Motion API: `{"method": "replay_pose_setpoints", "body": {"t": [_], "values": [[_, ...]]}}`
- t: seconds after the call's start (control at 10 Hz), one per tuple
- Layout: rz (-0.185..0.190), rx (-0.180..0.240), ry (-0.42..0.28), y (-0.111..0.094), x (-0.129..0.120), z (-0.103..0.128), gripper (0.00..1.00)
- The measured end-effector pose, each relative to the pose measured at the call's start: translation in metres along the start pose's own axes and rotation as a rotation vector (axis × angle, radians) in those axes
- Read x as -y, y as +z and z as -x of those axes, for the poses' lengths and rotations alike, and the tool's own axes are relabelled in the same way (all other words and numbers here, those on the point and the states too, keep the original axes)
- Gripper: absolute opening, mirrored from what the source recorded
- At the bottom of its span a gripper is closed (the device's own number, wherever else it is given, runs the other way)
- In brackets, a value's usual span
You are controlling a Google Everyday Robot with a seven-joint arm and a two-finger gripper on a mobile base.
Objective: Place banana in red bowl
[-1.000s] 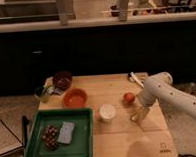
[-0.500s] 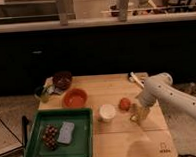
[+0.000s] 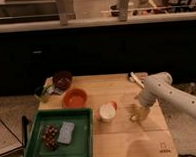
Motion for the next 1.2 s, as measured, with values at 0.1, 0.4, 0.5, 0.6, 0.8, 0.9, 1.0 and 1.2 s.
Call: {"method": "replay_pose_setpoints", "body": {"t": [0.1, 0.4, 0.5, 0.6, 0.8, 0.9, 1.0, 1.2], "values": [[0.007, 0.002, -0.007, 0.001, -0.001, 0.001, 0.80], [0.031, 0.007, -0.033, 0.008, -0.004, 0.005, 0.80], [0.039, 0.008, -0.041, 0.010, -0.004, 0.007, 0.80], [0.043, 0.009, -0.044, 0.012, -0.004, 0.008, 0.80], [0.049, 0.012, -0.047, 0.014, -0.005, 0.007, 0.69], [0.048, 0.015, -0.044, 0.014, -0.006, 0.006, 0.58], [0.041, 0.021, -0.038, 0.013, -0.005, 0.003, 0.45], [0.034, 0.028, -0.036, 0.012, -0.004, 0.001, 0.28]]}}
